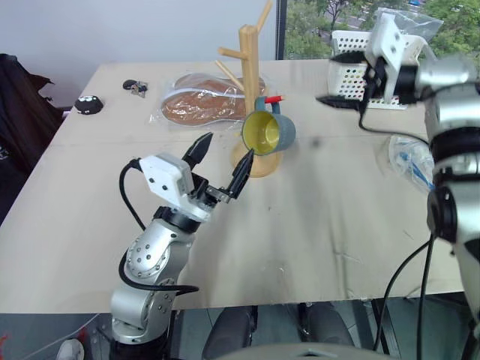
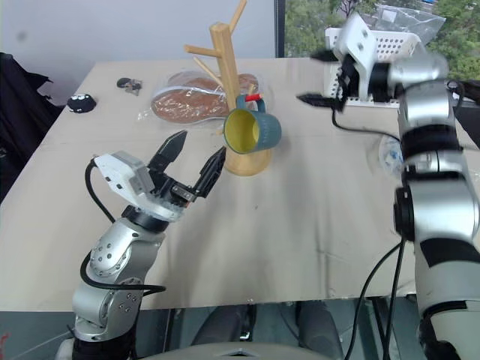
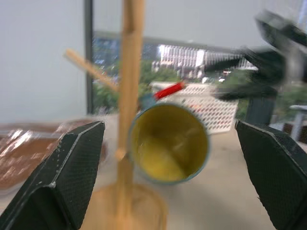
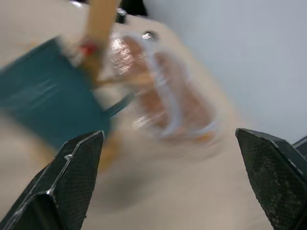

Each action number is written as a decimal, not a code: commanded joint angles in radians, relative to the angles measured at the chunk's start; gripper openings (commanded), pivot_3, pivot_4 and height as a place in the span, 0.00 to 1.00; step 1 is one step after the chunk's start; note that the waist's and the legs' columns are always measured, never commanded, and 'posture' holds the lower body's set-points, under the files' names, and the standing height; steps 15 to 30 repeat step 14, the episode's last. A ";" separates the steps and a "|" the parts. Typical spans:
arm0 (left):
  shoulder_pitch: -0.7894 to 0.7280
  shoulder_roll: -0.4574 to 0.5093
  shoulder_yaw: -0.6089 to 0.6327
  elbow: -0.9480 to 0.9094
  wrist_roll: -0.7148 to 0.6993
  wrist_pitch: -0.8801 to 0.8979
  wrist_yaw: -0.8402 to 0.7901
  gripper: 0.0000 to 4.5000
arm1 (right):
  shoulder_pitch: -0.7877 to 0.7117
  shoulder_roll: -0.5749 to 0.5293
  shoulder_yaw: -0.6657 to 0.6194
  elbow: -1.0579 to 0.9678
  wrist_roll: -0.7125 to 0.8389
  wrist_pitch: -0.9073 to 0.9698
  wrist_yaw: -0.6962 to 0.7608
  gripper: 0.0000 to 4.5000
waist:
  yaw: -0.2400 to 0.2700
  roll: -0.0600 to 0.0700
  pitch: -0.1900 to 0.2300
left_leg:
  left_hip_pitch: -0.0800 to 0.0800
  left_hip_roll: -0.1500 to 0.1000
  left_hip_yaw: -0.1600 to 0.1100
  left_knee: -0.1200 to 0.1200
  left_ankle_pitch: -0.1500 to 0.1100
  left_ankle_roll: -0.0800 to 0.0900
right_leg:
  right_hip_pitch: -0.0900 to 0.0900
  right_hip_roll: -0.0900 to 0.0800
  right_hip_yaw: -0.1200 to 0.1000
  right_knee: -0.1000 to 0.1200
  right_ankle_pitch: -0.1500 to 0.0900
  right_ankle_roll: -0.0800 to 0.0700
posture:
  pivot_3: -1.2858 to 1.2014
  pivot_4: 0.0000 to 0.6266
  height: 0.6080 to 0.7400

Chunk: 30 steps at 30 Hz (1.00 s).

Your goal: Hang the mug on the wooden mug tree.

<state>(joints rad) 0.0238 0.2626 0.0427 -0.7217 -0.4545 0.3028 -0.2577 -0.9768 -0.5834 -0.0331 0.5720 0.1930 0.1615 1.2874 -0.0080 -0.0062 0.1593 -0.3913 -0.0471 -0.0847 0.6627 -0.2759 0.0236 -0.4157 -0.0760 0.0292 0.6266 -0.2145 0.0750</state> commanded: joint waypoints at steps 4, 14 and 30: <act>0.164 0.080 0.066 -0.039 -0.022 0.062 -0.033 1.00 | 0.649 0.039 -0.163 -0.742 0.234 0.296 -0.220 0.99 | 0.003 0.002 -0.001 | -0.007 0.000 -0.001 0.000 0.000 0.000 | -0.007 -0.002 -0.001 0.001 0.000 0.000 | 0.52 0.24 1.00; 0.331 0.201 0.081 0.111 0.035 0.046 -0.174 1.00 | 1.207 0.277 -0.148 -0.856 0.117 -0.042 -0.505 0.99 | -0.004 0.002 -0.001 | 0.014 0.001 0.003 0.004 -0.003 0.005 | 0.013 0.003 0.001 0.001 -0.003 -0.003 | 0.52 0.24 1.00; 0.331 0.201 0.081 0.111 0.035 0.046 -0.174 1.00 | 1.207 0.277 -0.148 -0.856 0.117 -0.042 -0.505 0.99 | -0.004 0.002 -0.001 | 0.014 0.001 0.003 0.004 -0.003 0.005 | 0.013 0.003 0.001 0.001 -0.003 -0.003 | 0.52 0.24 1.00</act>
